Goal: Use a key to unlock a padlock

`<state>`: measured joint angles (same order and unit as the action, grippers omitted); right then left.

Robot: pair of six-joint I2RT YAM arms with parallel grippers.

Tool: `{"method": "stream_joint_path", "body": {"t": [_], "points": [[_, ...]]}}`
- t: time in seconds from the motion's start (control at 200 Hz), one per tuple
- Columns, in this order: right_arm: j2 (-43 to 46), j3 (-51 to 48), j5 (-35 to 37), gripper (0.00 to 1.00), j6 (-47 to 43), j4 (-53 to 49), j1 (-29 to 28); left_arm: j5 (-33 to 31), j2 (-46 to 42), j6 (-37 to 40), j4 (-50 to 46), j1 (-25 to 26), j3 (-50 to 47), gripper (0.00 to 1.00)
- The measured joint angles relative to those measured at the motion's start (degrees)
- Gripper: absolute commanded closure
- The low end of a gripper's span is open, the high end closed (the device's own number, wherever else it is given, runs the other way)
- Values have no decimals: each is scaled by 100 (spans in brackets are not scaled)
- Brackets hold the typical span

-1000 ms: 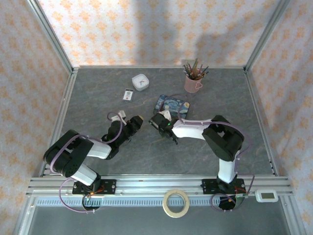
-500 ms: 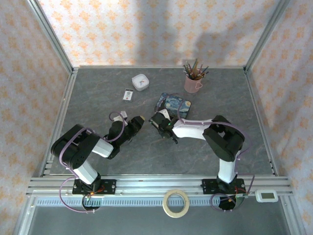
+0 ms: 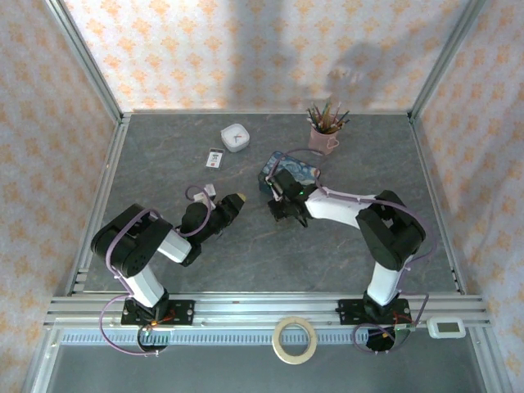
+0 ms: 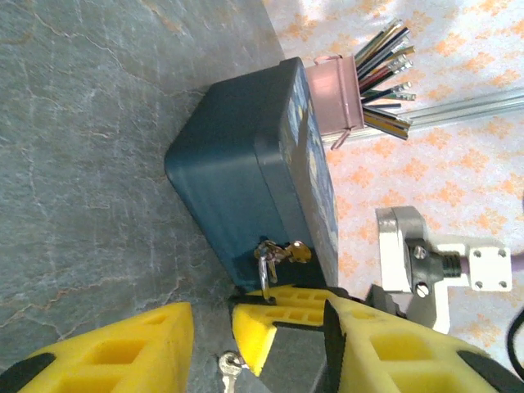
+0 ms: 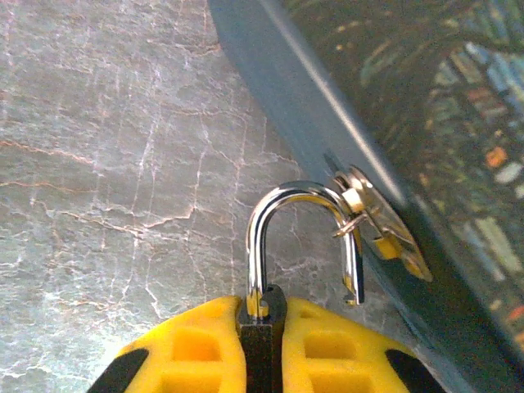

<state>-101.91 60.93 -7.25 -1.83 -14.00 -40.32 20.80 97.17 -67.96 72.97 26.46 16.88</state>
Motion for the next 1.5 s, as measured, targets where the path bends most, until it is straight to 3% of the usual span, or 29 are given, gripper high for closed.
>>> {"method": "stream_joint_path", "body": {"t": [0.395,0.656,0.956,1.096,1.231,1.501], "points": [[-42,22,-822,100,-166,240,267,282,544,-273,922,20,-2,63],[-516,627,-896,100,-481,260,286,280,544,-273,1054,136,-2,63],[-352,7,-822,100,-1449,726,286,278,597,-271,1117,151,17,62],[92,-619,-826,100,-2081,977,286,269,566,-50,581,-7,382,58],[474,-1049,-901,100,-2732,1270,289,74,330,610,-697,-173,1113,52],[713,-1320,-977,100,-3467,1484,289,-22,481,1471,-1818,-262,2111,51]]}}
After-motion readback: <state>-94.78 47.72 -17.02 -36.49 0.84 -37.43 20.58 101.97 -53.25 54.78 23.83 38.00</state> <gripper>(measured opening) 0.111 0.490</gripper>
